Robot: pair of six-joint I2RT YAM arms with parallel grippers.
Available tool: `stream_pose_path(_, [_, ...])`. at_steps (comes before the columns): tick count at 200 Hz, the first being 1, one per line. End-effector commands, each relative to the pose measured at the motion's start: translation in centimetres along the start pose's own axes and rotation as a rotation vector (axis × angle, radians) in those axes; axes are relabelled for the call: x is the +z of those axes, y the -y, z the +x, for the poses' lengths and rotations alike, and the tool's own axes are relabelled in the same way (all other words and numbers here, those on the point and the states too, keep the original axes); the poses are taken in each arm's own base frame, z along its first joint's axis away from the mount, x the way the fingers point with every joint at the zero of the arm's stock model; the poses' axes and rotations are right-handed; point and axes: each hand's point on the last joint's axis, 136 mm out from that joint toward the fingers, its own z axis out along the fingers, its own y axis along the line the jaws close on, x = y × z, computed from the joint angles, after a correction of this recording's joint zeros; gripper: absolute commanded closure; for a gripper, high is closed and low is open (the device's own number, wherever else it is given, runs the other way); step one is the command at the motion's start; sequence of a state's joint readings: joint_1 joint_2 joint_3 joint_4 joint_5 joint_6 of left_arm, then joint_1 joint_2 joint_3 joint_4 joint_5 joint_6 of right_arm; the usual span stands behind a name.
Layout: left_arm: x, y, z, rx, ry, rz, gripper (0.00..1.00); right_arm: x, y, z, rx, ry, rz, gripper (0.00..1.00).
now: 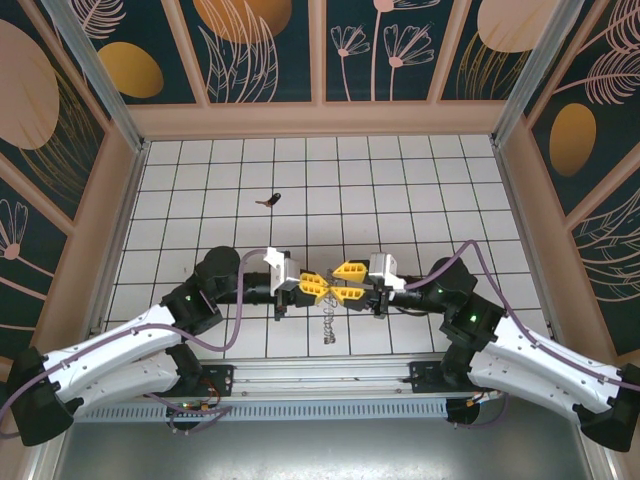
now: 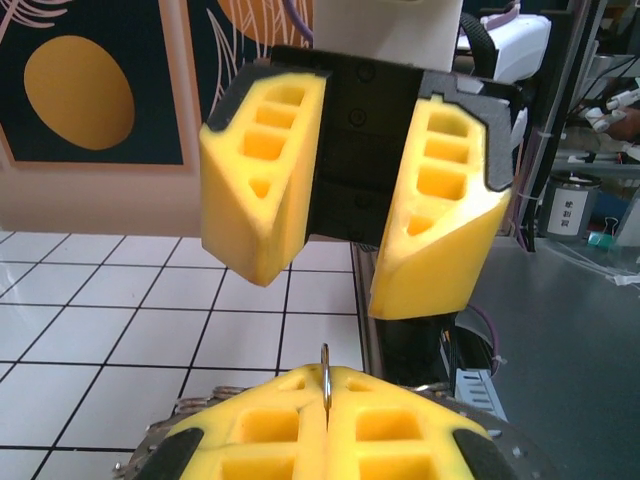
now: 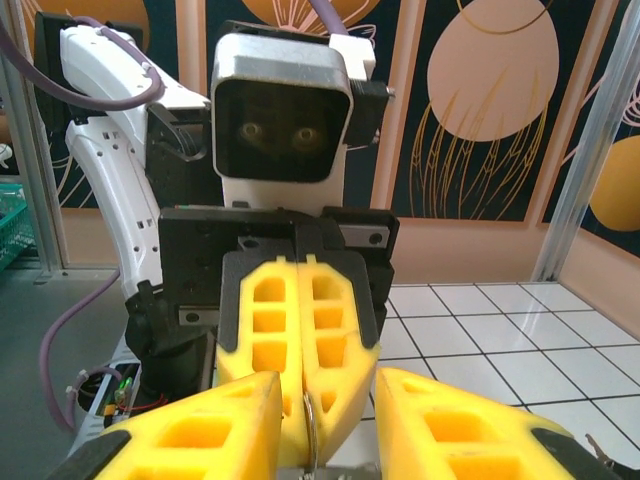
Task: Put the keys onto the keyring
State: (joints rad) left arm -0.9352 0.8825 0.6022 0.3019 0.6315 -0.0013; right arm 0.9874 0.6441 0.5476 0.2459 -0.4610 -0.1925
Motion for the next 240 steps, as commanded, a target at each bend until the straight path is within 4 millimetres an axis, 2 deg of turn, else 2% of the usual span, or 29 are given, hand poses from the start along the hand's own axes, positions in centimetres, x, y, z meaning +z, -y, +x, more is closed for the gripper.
stream_pose_path(1, [-0.5, 0.9, -1.8, 0.049, 0.065, 0.024, 1.00, -0.3, 0.2, -0.4, 0.001, -0.002, 0.019, 0.69])
stream_pose_path(34, [-0.7, 1.0, -2.1, 0.053, 0.079, 0.028, 1.00, 0.0, 0.4, 0.5, 0.019, -0.042, 0.021, 0.72])
stream_pose_path(114, [-0.5, 1.0, -2.1, 0.049, 0.068, 0.029, 1.00, 0.7, 0.5, 0.8, 0.023, -0.046, 0.004, 0.78])
stream_pose_path(240, [-0.2, 0.8, -2.1, 0.047, 0.060, 0.033, 1.00, 1.5, 0.5, 2.2, 0.063, -0.113, -0.036, 0.81])
